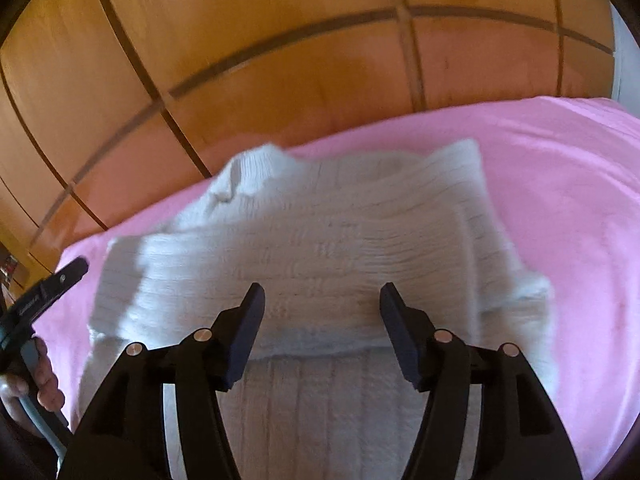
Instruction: Fold small clothes
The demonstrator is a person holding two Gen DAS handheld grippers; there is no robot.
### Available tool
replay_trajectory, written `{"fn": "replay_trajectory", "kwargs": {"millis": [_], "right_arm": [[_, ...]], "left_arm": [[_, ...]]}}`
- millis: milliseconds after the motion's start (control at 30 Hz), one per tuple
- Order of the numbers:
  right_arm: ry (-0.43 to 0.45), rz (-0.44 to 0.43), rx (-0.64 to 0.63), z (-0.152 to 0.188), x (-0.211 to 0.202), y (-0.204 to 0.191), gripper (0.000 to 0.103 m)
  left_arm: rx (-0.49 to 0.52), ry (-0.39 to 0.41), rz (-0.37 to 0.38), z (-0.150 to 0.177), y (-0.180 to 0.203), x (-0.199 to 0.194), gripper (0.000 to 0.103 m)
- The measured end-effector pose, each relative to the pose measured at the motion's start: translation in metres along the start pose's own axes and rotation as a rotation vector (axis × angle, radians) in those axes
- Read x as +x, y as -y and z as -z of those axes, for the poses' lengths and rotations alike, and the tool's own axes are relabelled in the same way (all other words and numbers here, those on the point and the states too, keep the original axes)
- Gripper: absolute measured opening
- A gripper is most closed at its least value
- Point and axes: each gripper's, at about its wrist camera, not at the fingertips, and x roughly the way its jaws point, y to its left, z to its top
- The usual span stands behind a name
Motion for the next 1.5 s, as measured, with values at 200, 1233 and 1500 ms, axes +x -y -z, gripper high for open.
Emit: {"fn": "replay_trajectory", "kwargs": {"millis": [200,1233,1500], "right_arm": [[-0.053,0.104,-0.135,-0.004,0.041,-0.021,0.089],[-0.001,0.213,-0.203,0.008,0.042,-0.034,0.101],[0.011,0.226,-0.159,0.017,0.018,-0.034,0.101]], "left_arm": [[-0.101,-0.102,-0.132,0.019,-0.038,0.06,0.051],[-0.048,0.078,-0.18,0.094,0.0,-0.102,0.08],[-0.055,0.045,-0.183,0.118,-0.005,-0.113,0.08]]}}
